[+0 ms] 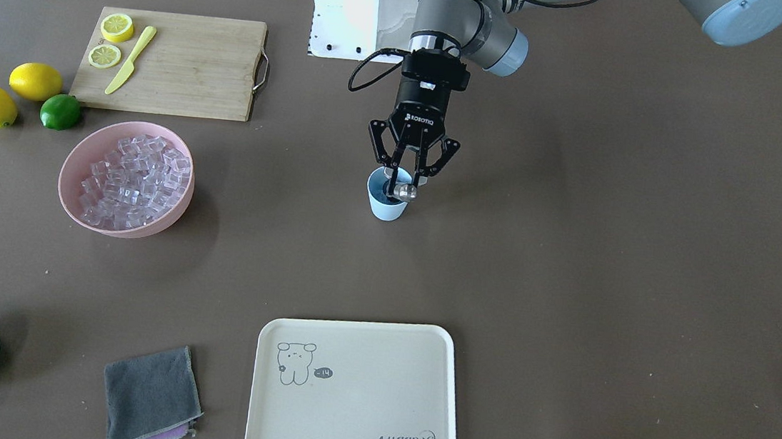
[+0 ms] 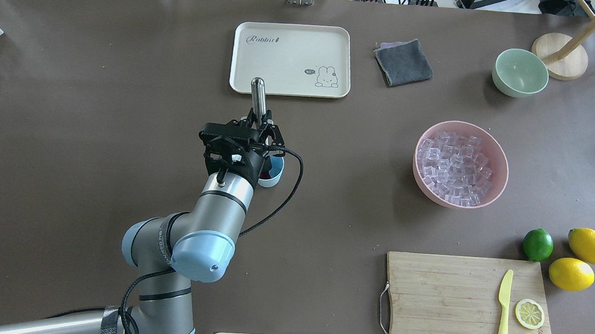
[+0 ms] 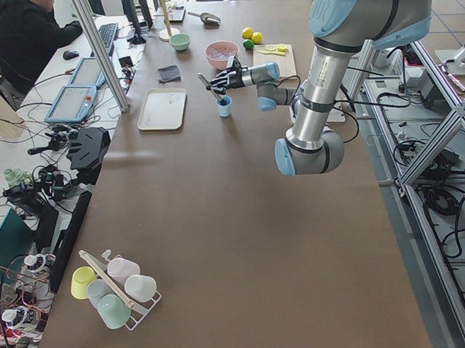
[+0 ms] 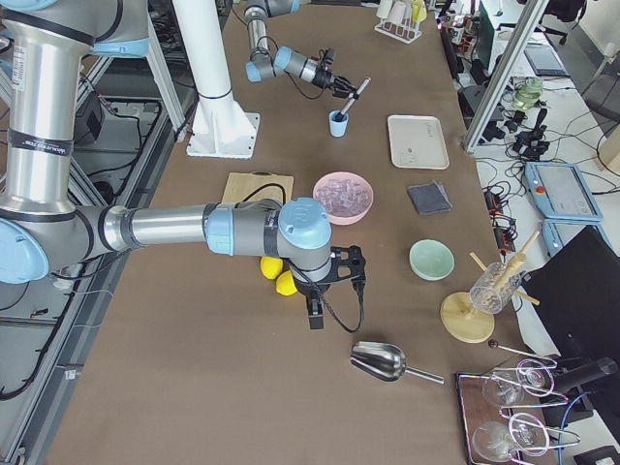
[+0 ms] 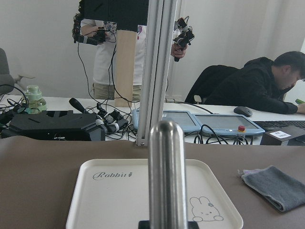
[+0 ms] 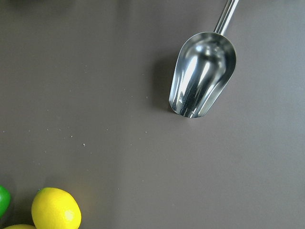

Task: Mash ice and strawberries in cup
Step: 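Press the pestle down into the cup with the left gripper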

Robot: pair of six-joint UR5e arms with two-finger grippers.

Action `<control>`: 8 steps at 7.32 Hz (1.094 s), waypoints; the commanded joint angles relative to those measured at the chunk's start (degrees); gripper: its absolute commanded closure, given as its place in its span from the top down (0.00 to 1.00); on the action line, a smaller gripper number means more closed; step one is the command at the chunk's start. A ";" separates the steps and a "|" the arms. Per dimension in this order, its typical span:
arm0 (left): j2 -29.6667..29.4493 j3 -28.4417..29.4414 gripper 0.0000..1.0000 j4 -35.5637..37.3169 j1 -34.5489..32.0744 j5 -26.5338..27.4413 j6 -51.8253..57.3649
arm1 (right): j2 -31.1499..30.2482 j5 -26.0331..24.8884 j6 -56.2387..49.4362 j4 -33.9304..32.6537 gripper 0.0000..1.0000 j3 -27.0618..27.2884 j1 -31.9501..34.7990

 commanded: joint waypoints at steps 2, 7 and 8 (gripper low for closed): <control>-0.60 -3.80 0.29 -0.72 -1.38 -0.31 5.67 | 0.08 0.00 0.00 0.09 0.99 -0.02 0.00; -0.34 0.80 0.29 -0.90 -1.21 0.21 0.73 | -0.01 0.09 0.00 0.09 0.99 0.16 0.00; -0.34 2.83 0.29 -1.94 -0.17 0.30 -0.77 | -0.01 0.09 -0.09 0.09 0.99 0.16 0.00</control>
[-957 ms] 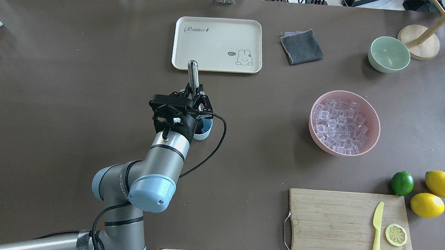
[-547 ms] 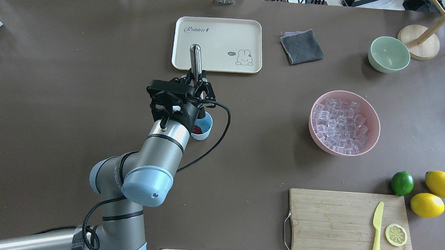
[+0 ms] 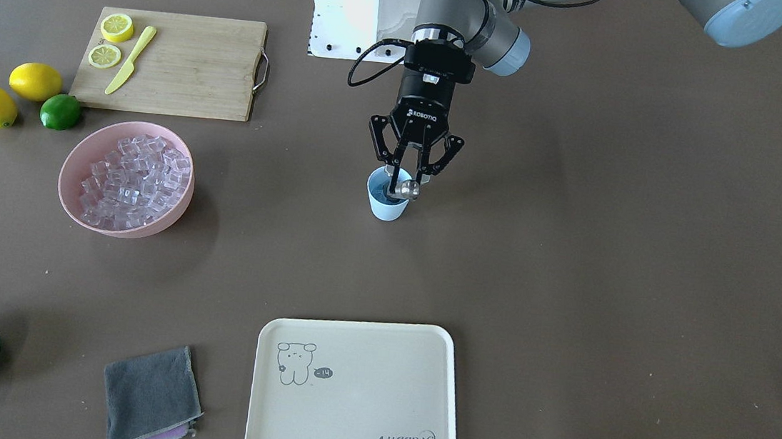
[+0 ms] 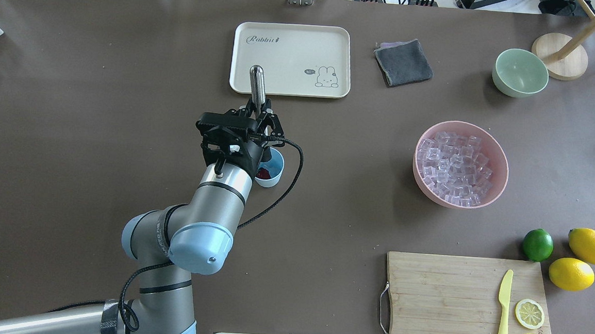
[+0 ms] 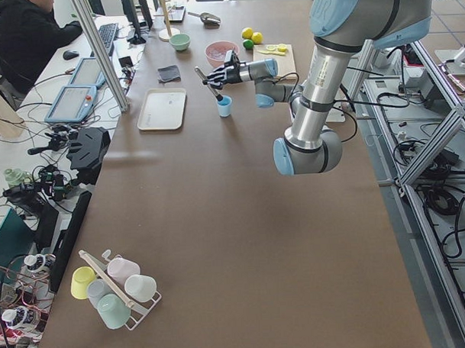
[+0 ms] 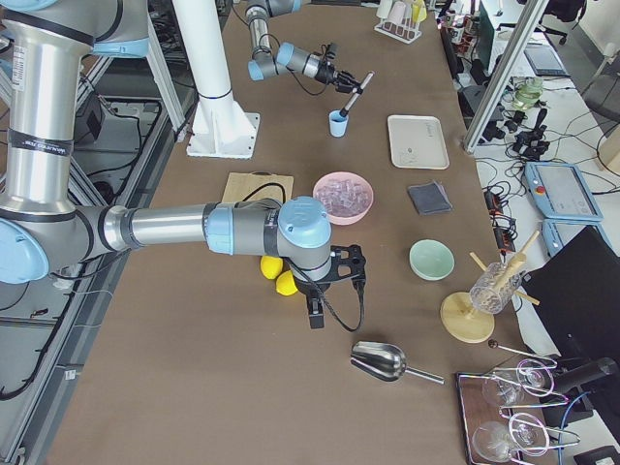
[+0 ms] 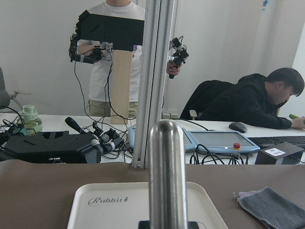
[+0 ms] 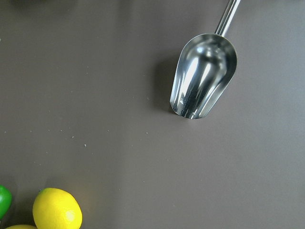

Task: Mash ice and strawberries in cup
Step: 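Press the pestle down into the cup with the left gripper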

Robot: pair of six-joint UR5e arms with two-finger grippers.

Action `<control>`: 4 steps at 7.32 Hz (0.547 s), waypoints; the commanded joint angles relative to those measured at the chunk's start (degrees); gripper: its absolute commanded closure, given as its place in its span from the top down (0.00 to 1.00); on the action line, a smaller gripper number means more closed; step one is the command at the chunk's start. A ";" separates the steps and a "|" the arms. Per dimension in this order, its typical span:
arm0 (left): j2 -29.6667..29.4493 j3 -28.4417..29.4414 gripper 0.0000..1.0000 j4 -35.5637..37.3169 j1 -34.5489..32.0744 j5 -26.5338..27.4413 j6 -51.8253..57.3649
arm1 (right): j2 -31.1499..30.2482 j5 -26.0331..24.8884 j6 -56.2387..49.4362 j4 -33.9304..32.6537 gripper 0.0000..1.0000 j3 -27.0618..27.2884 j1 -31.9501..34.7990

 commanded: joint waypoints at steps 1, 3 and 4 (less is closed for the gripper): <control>0.74 1.87 0.29 -1.08 1.11 -0.29 -1.83 | -0.09 0.00 -0.16 0.00 0.99 0.07 0.00; 0.66 -5.74 0.29 -0.73 0.15 -0.65 4.89 | 0.00 -0.08 -0.33 0.00 0.99 -0.01 0.00; 0.74 -8.13 0.29 -0.81 -2.64 -4.56 5.64 | -0.09 -0.08 -0.33 0.00 0.99 -0.01 0.00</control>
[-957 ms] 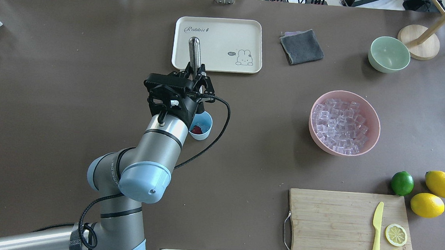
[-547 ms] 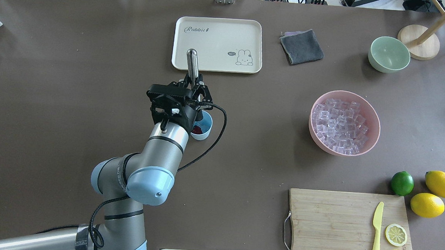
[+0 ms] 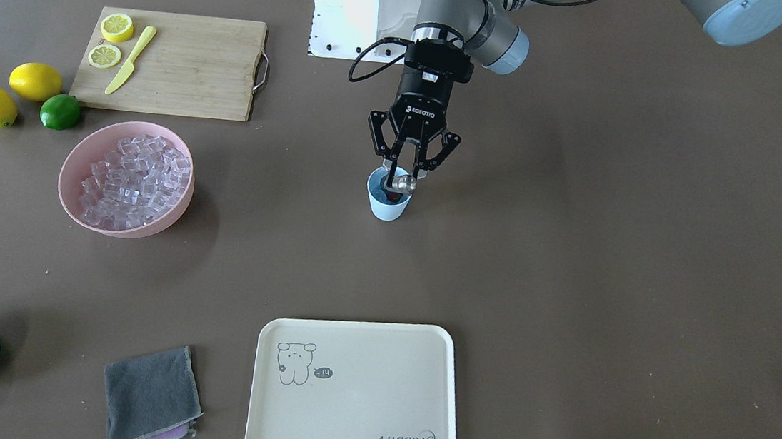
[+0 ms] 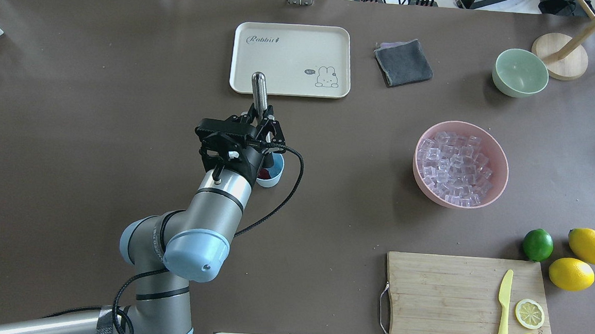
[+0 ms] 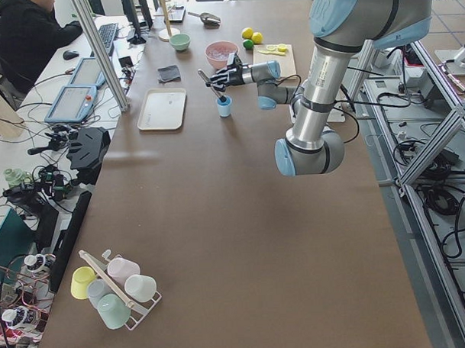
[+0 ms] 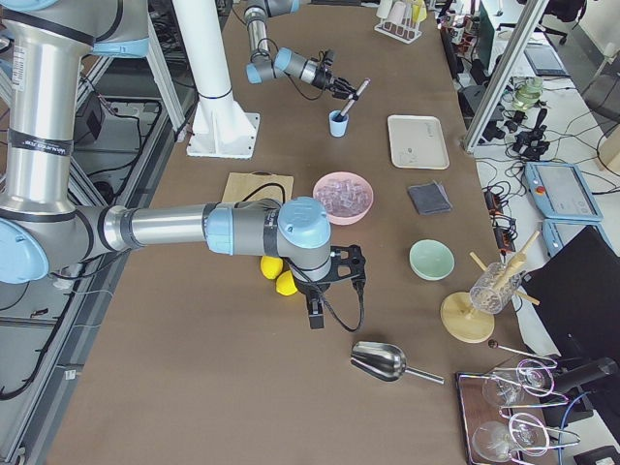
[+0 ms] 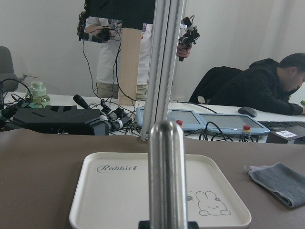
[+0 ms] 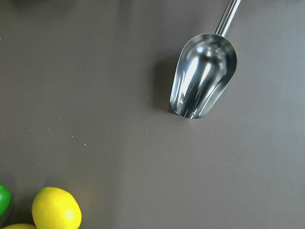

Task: Mash ice and strawberries in cup

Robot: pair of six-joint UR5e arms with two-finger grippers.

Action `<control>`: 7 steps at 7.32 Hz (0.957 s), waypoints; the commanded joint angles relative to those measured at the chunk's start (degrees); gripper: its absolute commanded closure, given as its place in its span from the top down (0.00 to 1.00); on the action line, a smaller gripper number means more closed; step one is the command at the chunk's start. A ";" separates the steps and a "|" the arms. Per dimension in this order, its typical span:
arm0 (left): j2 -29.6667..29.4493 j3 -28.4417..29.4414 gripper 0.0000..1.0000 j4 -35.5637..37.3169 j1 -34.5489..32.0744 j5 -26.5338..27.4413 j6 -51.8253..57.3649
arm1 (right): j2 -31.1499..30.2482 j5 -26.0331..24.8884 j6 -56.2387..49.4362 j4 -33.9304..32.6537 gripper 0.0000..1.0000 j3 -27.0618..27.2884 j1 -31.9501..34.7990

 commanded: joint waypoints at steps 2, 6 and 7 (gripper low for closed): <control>7.06 -8.47 0.29 -0.37 -9.48 -20.47 -3.10 | 0.05 0.07 0.04 0.00 0.99 0.07 0.00; 25.12 0.48 0.30 0.68 -41.42 -83.96 -5.21 | -0.30 -0.10 -0.31 0.00 0.99 0.16 0.00; 26.01 8.29 0.31 0.68 -46.72 -90.03 2.82 | -0.21 -0.54 -0.49 0.00 0.99 0.24 0.09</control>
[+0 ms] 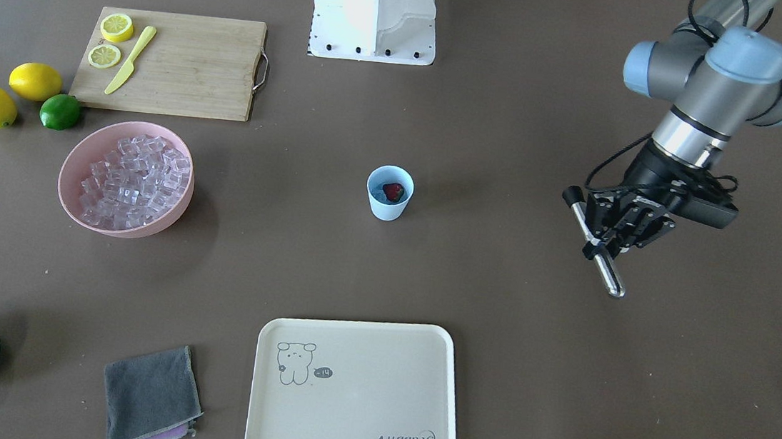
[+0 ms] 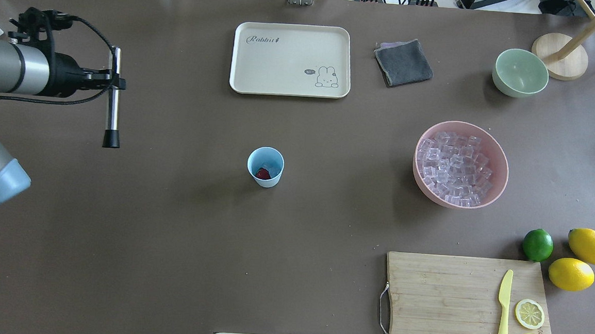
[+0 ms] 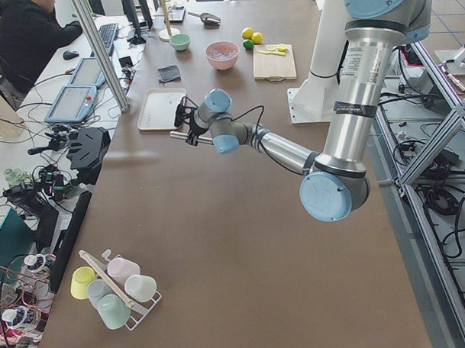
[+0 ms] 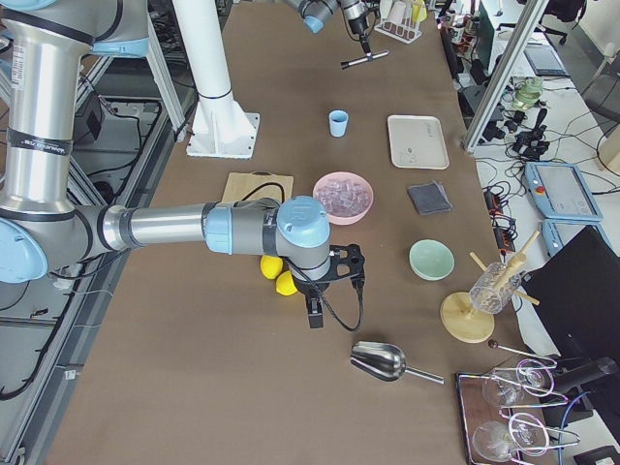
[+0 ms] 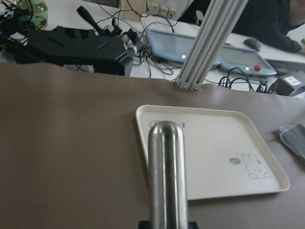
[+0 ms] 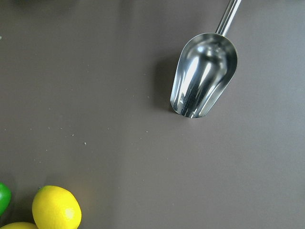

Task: Mash ice and strawberries in cup

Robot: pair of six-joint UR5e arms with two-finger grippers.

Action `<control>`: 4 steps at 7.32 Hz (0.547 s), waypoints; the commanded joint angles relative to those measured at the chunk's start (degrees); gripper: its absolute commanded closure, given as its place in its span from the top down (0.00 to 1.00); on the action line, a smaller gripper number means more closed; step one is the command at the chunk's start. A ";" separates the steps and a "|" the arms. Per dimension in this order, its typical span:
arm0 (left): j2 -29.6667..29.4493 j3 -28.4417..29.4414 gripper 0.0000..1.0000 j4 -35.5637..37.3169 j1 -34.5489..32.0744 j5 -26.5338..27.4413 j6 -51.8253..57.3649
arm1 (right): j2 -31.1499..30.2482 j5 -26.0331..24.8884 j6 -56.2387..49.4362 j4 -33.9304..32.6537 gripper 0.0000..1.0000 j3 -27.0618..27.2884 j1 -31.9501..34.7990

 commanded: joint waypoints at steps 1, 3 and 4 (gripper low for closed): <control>3.86 13.93 0.32 0.24 -10.49 -11.70 18.38 | 0.17 -0.42 -0.21 0.00 0.99 0.13 -0.02; 4.92 20.91 0.34 4.10 -11.30 -11.08 30.93 | 0.08 -0.42 -0.21 0.00 0.99 0.13 0.07; 5.71 21.02 0.35 4.11 -11.30 -11.00 30.80 | 0.00 -0.77 -0.29 0.00 0.99 0.13 0.07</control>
